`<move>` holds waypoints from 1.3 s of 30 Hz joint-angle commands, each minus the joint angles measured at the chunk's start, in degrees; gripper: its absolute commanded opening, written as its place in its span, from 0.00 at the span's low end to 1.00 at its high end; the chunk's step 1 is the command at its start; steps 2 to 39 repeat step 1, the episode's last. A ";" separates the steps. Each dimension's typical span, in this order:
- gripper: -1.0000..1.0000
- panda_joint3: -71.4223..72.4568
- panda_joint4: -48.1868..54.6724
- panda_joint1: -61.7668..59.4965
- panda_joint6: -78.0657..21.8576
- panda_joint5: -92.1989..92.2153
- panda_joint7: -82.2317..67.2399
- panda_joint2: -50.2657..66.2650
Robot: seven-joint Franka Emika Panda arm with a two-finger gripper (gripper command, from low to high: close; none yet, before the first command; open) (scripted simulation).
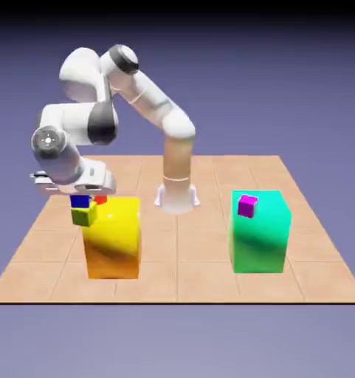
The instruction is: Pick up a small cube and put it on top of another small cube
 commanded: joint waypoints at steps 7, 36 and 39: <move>1.00 -0.27 2.07 1.28 -1.33 0.06 -0.37 -0.01; 1.00 -0.27 2.07 1.28 -1.33 0.06 -0.37 -0.01; 1.00 -0.27 2.07 1.28 -1.33 0.06 -0.37 -0.01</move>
